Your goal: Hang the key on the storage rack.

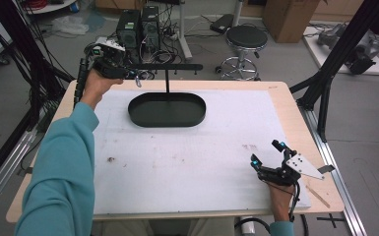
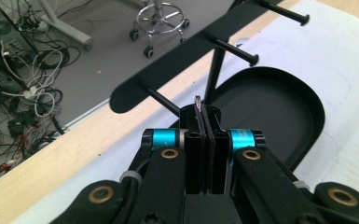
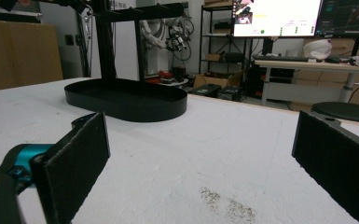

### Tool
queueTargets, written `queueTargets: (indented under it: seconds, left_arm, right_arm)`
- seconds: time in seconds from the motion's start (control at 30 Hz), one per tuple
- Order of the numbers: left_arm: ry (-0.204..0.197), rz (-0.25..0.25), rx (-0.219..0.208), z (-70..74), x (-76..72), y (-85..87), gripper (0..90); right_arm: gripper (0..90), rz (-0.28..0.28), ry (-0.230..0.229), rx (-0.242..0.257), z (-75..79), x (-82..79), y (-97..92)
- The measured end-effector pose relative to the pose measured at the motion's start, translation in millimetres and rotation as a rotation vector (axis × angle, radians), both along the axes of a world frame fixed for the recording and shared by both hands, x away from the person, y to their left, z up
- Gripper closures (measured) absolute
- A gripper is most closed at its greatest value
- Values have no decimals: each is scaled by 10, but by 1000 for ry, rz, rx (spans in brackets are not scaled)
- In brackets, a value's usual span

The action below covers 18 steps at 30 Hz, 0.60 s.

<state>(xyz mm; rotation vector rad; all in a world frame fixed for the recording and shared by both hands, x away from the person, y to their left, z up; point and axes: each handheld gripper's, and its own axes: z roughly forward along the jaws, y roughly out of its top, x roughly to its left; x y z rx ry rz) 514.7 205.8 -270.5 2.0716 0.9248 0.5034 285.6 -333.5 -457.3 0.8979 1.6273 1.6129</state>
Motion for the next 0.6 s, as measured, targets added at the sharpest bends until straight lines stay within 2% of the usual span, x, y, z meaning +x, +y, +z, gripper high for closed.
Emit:
queueTargets:
  seconds: [0.17,0.3,0.47,0.53,0.6]
  left_arm:
    - [3,10,-6,-17,18,18,882]
    - [-8,17,5,-22,30,21,882]
    - [-19,33,-4,-31,46,22,881]
    - [-26,50,3,-45,55,5,877]
    - [-36,104,-3,-48,64,1,831]
  right_arm:
    - [33,0,0,-2,1,0,0]
    - [33,1,2,-2,0,-3,1]
    - [33,1,1,0,1,-1,1]
    - [33,1,1,-3,0,0,0]
    - [33,1,0,-4,0,0,1]
